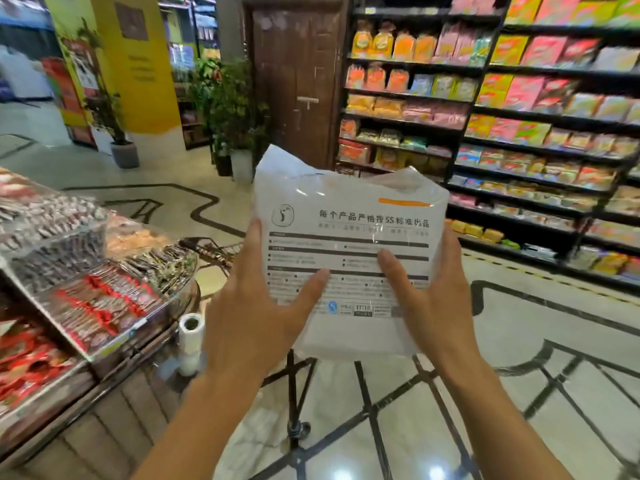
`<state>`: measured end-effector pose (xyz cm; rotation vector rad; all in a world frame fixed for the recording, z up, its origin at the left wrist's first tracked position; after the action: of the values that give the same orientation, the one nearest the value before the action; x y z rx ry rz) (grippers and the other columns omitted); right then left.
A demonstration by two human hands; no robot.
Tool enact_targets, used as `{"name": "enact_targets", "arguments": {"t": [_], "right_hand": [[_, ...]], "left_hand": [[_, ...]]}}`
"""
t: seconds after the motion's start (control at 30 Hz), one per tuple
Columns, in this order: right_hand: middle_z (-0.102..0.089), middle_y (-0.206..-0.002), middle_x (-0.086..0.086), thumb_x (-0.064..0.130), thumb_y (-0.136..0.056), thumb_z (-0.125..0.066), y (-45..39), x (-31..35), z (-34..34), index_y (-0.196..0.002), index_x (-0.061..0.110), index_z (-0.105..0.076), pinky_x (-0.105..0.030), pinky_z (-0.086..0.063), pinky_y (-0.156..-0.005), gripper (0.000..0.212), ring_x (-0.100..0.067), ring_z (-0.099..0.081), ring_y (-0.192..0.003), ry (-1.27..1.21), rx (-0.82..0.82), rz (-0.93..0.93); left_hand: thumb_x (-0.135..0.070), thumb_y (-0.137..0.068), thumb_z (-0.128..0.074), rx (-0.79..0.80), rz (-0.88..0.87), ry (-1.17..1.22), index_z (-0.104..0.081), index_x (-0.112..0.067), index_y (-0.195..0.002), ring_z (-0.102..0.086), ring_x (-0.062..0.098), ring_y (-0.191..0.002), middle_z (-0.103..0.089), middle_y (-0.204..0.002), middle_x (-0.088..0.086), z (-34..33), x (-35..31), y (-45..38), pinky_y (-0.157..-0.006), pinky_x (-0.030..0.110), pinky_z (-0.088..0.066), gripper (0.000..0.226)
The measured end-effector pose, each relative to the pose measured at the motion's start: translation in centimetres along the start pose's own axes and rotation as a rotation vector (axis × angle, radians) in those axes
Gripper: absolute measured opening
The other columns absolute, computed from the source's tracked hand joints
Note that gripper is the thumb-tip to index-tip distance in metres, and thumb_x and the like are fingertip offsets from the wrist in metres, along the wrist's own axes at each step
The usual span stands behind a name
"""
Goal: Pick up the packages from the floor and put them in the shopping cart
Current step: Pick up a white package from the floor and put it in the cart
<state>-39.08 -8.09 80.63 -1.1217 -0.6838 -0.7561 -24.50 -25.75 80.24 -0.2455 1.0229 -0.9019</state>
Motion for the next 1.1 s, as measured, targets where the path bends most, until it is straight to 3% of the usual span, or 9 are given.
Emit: {"name": "enact_targets", "arguments": {"t": [0.17, 0.3, 0.37, 0.43, 0.53, 0.63, 0.73, 0.9, 1.1], "right_hand": [[-0.062, -0.139, 0.016, 0.074, -0.081, -0.068, -6.5, -5.7, -0.6, -0.148, 0.044, -0.04, -0.042, -0.059, -0.099, 0.079, -0.007, -0.064, -0.124, 0.017, -0.033, -0.046], [-0.058, -0.136, 0.027, 0.079, -0.08, -0.064, -11.5, -11.5, -0.4, -0.146, 0.052, -0.039, -0.021, -0.053, -0.094, 0.076, 0.005, -0.06, -0.122, 0.026, -0.068, -0.081], [-0.055, -0.128, 0.037, 0.08, -0.079, -0.062, -14.3, -15.2, -0.1, -0.148, 0.047, -0.04, -0.011, -0.051, -0.087, 0.08, 0.015, -0.058, -0.116, 0.038, -0.072, -0.102], [-0.058, -0.129, 0.029, 0.082, -0.077, -0.061, -17.3, -19.1, 0.0, -0.148, 0.044, -0.039, -0.026, -0.06, -0.089, 0.083, 0.004, -0.062, -0.117, 0.04, -0.064, -0.135], [-0.061, -0.137, 0.013, 0.083, -0.076, -0.062, -22.0, -24.3, 0.0, -0.15, 0.038, -0.039, -0.05, -0.06, -0.097, 0.089, -0.013, -0.064, -0.123, 0.015, -0.01, -0.173], [-0.061, -0.138, 0.011, 0.082, -0.077, -0.064, -26.9, -28.5, 0.2, -0.152, 0.036, -0.038, -0.05, -0.058, -0.099, 0.092, -0.014, -0.064, -0.124, 0.029, 0.053, -0.202], [-0.062, -0.138, 0.012, 0.079, -0.077, -0.065, -31.8, -32.0, -0.7, -0.151, 0.037, -0.039, -0.049, -0.058, -0.099, 0.089, -0.013, -0.064, -0.123, 0.03, 0.122, -0.19], [-0.062, -0.136, 0.018, 0.072, -0.079, -0.07, -37.4, -36.3, -5.2, -0.148, 0.043, -0.041, -0.05, -0.056, -0.101, 0.08, -0.01, -0.063, -0.124, -0.012, 0.201, -0.211], [-0.064, -0.132, 0.021, 0.076, -0.079, -0.069, -43.2, -41.2, -14.7, -0.147, 0.046, -0.041, -0.045, -0.059, -0.094, 0.079, -0.002, -0.065, -0.116, -0.033, 0.334, -0.211]], "left_hand": [[-0.081, -0.081, -0.051, 0.095, -0.036, 0.045, -0.023, -0.026, -0.165, -0.061, 0.014, -0.097, -0.064, -0.141, 0.001, -8.7, 0.4, -5.9, -0.069, 0.021, -0.042, 0.104], [-0.084, -0.08, -0.049, 0.154, -0.047, 0.047, -0.021, -0.028, -0.164, -0.068, 0.021, -0.105, -0.062, -0.144, 0.0, -16.2, -0.1, -9.9, -0.074, 0.027, -0.05, 0.105], [-0.084, -0.08, -0.046, 0.169, -0.064, 0.025, -0.022, -0.028, -0.164, -0.065, 0.013, -0.097, -0.065, -0.139, -0.002, -20.4, -0.6, -11.8, -0.067, 0.014, -0.044, 0.104], [-0.087, -0.082, -0.045, 0.209, -0.056, 0.025, -0.021, -0.029, -0.164, -0.063, 0.009, -0.095, -0.066, -0.136, -0.003, -24.8, -1.2, -13.5, -0.065, 0.01, -0.041, 0.103], [-0.088, -0.083, -0.045, 0.229, -0.02, -0.007, -0.022, -0.027, -0.164, -0.065, 0.014, -0.098, -0.067, -0.137, 0.001, -31.1, -1.6, -16.0, -0.07, 0.021, -0.048, 0.105], [-0.089, -0.077, -0.044, 0.262, 0.075, -0.027, -0.021, -0.031, -0.163, -0.071, 0.024, -0.108, -0.067, -0.137, 0.0, -36.1, -2.1, -18.5, -0.081, 0.041, -0.061, 0.107], [-0.09, -0.076, -0.042, 0.237, 0.128, -0.059, -0.016, -0.034, -0.164, -0.069, 0.029, -0.113, -0.065, -0.14, 0.002, -40.1, -2.2, -20.7, -0.088, 0.05, -0.06, 0.108], [-0.092, -0.073, -0.038, 0.205, 0.241, -0.143, -0.005, -0.045, -0.162, -0.061, 0.031, -0.127, -0.056, -0.153, -0.003, -44.4, 0.9, -24.4, -0.096, 0.047, -0.051, 0.106], [-0.092, -0.078, -0.04, 0.179, 0.367, -0.219, 0.003, -0.049, -0.161, -0.061, 0.031, -0.128, -0.055, -0.154, -0.004, -48.8, 8.3, -29.4, -0.098, 0.048, -0.051, 0.103]]}}
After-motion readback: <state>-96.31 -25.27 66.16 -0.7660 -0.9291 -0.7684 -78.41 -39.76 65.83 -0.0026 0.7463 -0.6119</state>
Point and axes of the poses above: each hand's wrist, its own y-axis away from the middle knuckle, its own z-axis out of the back of the hand, x = y × z, the point moved 3 cm from there along -y, towards the middle knuckle
